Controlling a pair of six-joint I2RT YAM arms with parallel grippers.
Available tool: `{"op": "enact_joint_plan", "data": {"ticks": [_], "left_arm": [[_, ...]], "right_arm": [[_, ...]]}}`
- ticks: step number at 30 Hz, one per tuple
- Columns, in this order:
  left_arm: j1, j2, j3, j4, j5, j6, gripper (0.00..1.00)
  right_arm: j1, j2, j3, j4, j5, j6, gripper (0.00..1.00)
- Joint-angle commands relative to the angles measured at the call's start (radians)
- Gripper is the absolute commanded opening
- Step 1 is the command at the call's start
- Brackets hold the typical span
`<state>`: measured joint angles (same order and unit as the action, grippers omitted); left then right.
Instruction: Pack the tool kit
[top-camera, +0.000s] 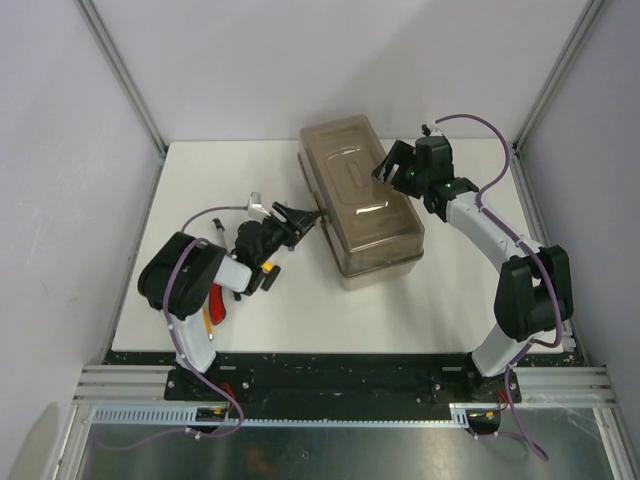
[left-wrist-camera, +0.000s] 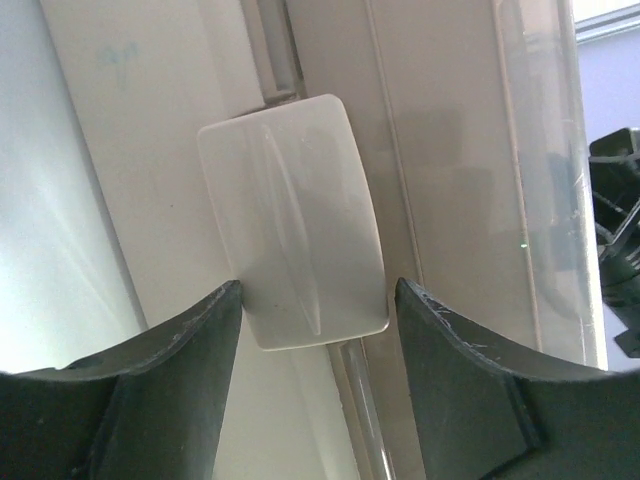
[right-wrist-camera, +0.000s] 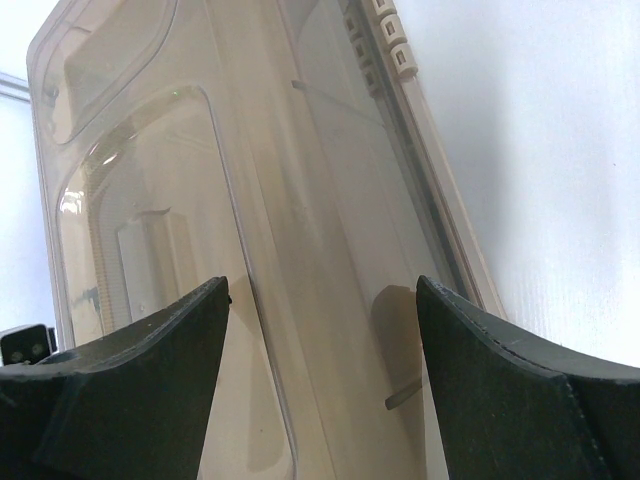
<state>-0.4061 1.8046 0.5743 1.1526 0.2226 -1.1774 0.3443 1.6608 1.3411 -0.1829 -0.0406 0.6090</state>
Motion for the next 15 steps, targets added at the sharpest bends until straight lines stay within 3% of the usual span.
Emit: {"op": "enact_joint_plan", "data": {"ticks": [1,15], "left_arm": [[-0.019,0.084,0.024,0.443,0.128,-0.158,0.67],[-0.001,0.058,0.031,0.524,0.123,-0.241,0.67]], "right_arm": [[0.069,0.047,-0.027,-0.150,-0.212,0.031,0.77],[0.058,0.047,-0.027,-0.146,-0.219,0.031,0.77]]}}
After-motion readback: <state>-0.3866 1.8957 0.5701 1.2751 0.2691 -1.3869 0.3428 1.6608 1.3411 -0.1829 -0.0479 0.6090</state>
